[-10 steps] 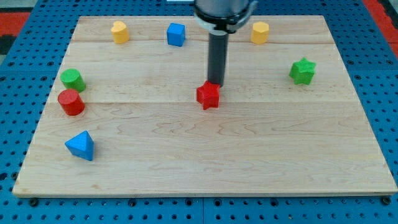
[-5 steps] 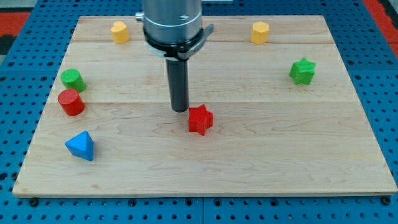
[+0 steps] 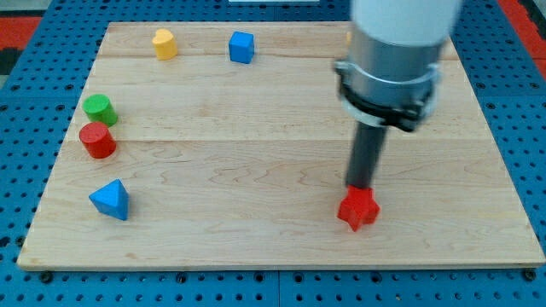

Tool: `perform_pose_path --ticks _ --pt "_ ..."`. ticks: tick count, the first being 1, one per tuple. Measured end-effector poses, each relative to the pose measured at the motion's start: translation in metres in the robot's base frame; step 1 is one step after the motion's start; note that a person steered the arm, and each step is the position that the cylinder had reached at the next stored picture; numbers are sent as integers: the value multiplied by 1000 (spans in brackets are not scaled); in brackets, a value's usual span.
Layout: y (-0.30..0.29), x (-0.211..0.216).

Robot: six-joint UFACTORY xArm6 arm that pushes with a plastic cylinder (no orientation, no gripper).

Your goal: Place the red star towards the bottom right corner

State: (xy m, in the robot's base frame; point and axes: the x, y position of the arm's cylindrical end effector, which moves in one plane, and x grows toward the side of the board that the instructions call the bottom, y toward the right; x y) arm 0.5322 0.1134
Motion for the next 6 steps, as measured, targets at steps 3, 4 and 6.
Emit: perform_pose_path --ticks 3,4,6 --pt "-63 66" --pt "19 54" --pt "-41 37"
